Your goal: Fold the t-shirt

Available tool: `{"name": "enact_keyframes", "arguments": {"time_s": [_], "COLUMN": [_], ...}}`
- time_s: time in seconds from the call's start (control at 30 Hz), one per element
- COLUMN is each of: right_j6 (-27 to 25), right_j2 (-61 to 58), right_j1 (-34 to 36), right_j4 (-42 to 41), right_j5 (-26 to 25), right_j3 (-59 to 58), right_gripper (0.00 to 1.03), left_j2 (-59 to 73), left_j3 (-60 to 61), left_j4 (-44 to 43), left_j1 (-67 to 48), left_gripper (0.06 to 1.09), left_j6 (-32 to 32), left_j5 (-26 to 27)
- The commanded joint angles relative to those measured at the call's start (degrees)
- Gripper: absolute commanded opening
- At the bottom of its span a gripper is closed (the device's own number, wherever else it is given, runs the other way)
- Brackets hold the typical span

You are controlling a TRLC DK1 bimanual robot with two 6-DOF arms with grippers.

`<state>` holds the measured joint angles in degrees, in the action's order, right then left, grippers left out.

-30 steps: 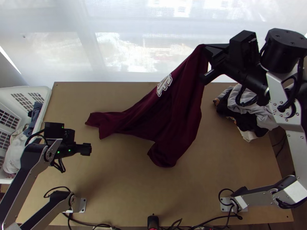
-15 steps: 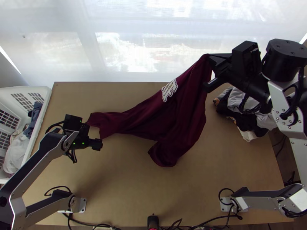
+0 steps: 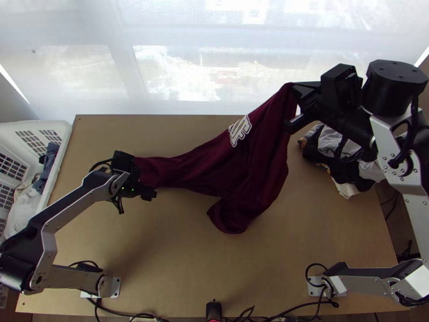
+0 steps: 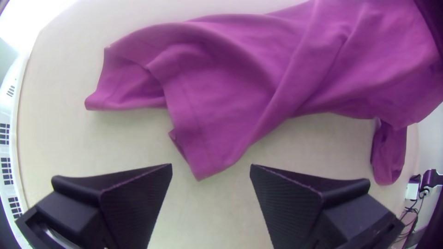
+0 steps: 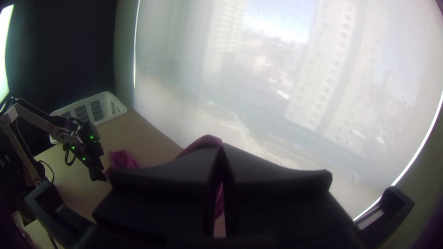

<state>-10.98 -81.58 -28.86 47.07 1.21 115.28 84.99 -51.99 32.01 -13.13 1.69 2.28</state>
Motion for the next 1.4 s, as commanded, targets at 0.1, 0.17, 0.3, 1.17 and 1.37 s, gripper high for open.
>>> {"name": "enact_keyframes", "arguments": {"time_s": [0.1,0.17,0.3,1.17,1.37], "right_j6": [-0.27,-0.27,-0.27,-4.75,-7.65], "right_j2": [0.02,0.02,0.02,8.10,11.88], "right_j1": [0.21,0.30,0.30,5.48,6.27], "right_j4": [0.13,0.13,0.13,0.30,-0.14], "right_j5": [-0.42,-0.42,-0.42,-0.42,-0.42], "right_j3": [-0.85,-0.94,-0.85,-0.50,-0.68], "right_gripper": [0.03,0.03,0.03,0.03,0.02], "left_j2": [4.83,5.01,4.48,-9.23,-13.10], "left_j3": [-0.75,-1.01,-2.42,-57.17,-62.97], "left_j4": [-5.03,-5.47,-4.50,26.35,26.00], "left_j1": [-0.23,-0.06,0.73,13.04,15.15], "left_gripper": [0.45,0.21,0.09,0.09,0.09], "left_j6": [-0.11,-0.46,-0.99,-3.98,-2.40], "left_j5": [0.26,0.26,0.35,0.44,0.35]}}
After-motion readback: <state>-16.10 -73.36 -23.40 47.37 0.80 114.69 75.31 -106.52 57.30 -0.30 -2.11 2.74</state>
